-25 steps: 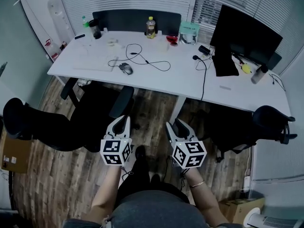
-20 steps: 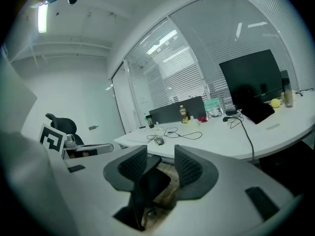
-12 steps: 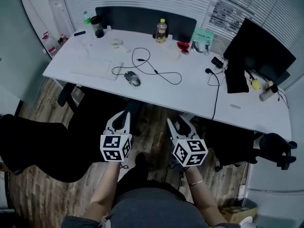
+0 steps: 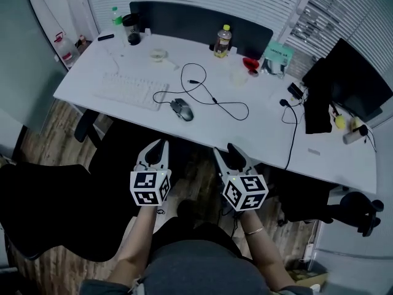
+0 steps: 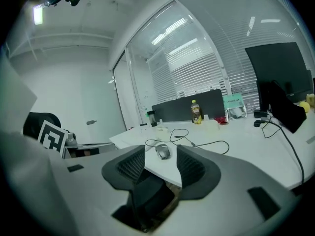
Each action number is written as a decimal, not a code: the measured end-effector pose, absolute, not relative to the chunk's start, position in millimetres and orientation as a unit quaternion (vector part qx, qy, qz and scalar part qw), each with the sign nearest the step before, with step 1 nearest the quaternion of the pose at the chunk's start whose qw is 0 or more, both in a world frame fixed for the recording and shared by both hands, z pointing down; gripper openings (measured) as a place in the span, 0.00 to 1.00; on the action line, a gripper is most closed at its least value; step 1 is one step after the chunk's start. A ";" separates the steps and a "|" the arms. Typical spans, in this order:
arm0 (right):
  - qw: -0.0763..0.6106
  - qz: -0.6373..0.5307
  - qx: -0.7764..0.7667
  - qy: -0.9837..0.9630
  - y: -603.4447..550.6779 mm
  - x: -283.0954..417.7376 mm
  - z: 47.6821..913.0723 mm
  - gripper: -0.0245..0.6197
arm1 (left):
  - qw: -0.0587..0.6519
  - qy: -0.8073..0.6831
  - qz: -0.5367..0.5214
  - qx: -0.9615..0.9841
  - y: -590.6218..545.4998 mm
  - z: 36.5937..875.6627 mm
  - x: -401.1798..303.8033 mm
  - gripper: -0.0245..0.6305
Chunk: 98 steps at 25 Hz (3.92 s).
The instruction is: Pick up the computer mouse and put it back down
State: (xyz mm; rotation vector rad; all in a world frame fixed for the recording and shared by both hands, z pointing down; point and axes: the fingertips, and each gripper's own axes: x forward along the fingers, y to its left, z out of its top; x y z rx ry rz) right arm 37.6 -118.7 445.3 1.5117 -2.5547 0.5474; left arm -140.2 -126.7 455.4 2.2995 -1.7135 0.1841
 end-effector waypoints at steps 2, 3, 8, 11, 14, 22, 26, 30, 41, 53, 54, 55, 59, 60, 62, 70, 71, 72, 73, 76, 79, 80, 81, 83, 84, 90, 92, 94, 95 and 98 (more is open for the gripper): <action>0.067 0.183 0.494 -0.848 -128.3 29.2 448.3 0.35 | 0.137 -0.597 0.063 0.788 -132.6 456.8 -148.2 0.09; 0.071 0.184 0.490 -0.849 -132.7 25.4 450.2 0.35 | 0.139 -0.600 0.064 0.786 -134.7 457.8 -151.8 0.09; 0.085 0.184 0.478 -0.855 -154.0 16.0 457.7 0.37 | 0.144 -0.606 0.068 0.779 -144.3 463.6 -160.3 0.10; 0.095 0.183 0.466 -0.861 -167.3 9.1 460.6 0.37 | 0.145 -0.613 0.071 0.773 -147.6 464.6 -165.8 0.10; 0.101 0.181 0.447 -0.870 -184.5 -2.1 463.2 0.38 | 0.144 -0.628 0.071 0.762 -154.8 465.4 -174.9 0.10; 0.132 0.176 0.384 -0.896 -230.4 -35.8 478.6 0.39 | 0.148 -0.671 0.070 0.723 -173.0 467.5 -195.5 0.10; 0.152 0.175 0.358 -0.905 -249.0 -48.5 488.8 0.41 | 0.155 -0.691 0.069 0.703 -177.7 470.2 -204.1 0.10; 0.170 0.177 0.336 -0.909 -264.0 -61.3 500.5 0.43 | 0.162 -0.709 0.067 0.683 -179.1 473.0 -213.8 0.10; 0.218 0.178 0.303 -0.910 -292.7 -88.4 535.4 0.52 | 0.185 -0.748 0.065 0.635 -168.6 487.7 -236.6 0.10; 0.276 0.166 0.302 -0.897 -311.7 -108.5 569.2 0.57 | 0.209 -0.776 0.060 0.592 -140.4 504.6 -252.0 0.10; 0.281 0.163 0.304 -0.896 -313.5 -110.2 571.5 0.57 | 0.212 -0.777 0.059 0.589 -137.9 506.4 -252.9 0.10; 0.285 0.161 0.306 -0.894 -315.2 -111.6 573.6 0.58 | 0.215 -0.779 0.059 0.586 -135.5 508.1 -253.8 0.10; 0.299 0.157 0.313 -0.888 -321.8 -114.5 580.9 0.58 | 0.222 -0.785 0.056 0.576 -127.7 510.9 -256.8 0.10; 0.303 0.157 0.313 -0.886 -323.3 -115.0 582.7 0.58 | 0.222 -0.786 0.056 0.573 -126.3 511.4 -257.3 0.10; 0.308 0.158 0.313 -0.884 -325.4 -117.1 585.9 0.59 | 0.224 -0.789 0.055 0.570 -123.9 512.4 -258.4 0.10; 0.320 0.158 0.324 -0.876 -330.1 -124.1 595.7 0.59 | 0.229 -0.796 0.051 0.559 -114.9 515.8 -265.7 0.10; 0.323 0.158 0.326 -0.875 -330.5 -123.6 597.2 0.59 | 0.229 -0.796 0.050 0.558 -114.1 516.5 -266.5 0.10; 0.325 0.158 0.327 -0.873 -330.9 -123.0 598.7 0.59 | 0.230 -0.796 0.050 0.557 -113.5 517.2 -267.1 0.10; 0.327 0.157 0.329 -0.872 -331.6 -122.4 600.0 0.59 | 0.231 -0.796 0.050 0.557 -113.2 517.7 -267.4 0.10; 0.337 0.151 0.334 -0.867 -333.6 -121.4 602.6 0.59 | 0.232 -0.796 0.050 0.557 -113.3 518.9 -268.1 0.10; 0.345 0.145 0.335 -0.865 -333.6 -121.6 604.5 0.57 | 0.232 -0.795 0.050 0.558 -112.8 520.2 -268.3 0.10; 0.345 0.145 0.335 -0.865 -333.4 -121.7 604.6 0.57 | 0.232 -0.795 0.050 0.558 -112.6 520.5 -268.4 0.10; 0.346 0.145 0.335 -0.865 -333.1 -121.7 604.6 0.57 | 0.232 -0.795 0.050 0.558 -112.4 520.6 -268.4 0.10; 0.346 0.143 0.333 -0.865 -332.5 -121.9 603.8 0.56 | 0.232 -0.794 0.050 0.559 -112.4 520.2 -268.4 0.10; 0.346 0.140 0.333 -0.866 -332.1 -122.3 603.4 0.55 | 0.232 -0.794 0.050 0.560 -112.5 519.8 -268.4 0.10; 0.340 0.137 0.339 -0.866 -332.7 -121.0 602.0 0.51 | 0.227 -0.789 0.053 0.569 -116.0 516.4 -266.9 0.10; 0.338 0.138 0.339 -0.867 -332.1 -119.7 601.2 0.51 | 0.225 -0.787 0.053 0.572 -116.6 514.4 -266.3 0.10; 0.338 0.140 0.340 -0.867 -330.4 -117.0 601.1 0.51 | 0.222 -0.786 0.054 0.575 -117.1 512.4 -265.7 0.10; 0.337 0.141 0.341 -0.866 -329.4 -115.1 601.0 0.51 | 0.221 -0.785 0.054 0.577 -117.4 511.5 -265.5 0.10; 0.335 0.148 0.346 -0.864 -326.2 -108.6 599.2 0.51 | 0.217 -0.781 0.054 0.583 -119.0 509.0 -264.2 0.10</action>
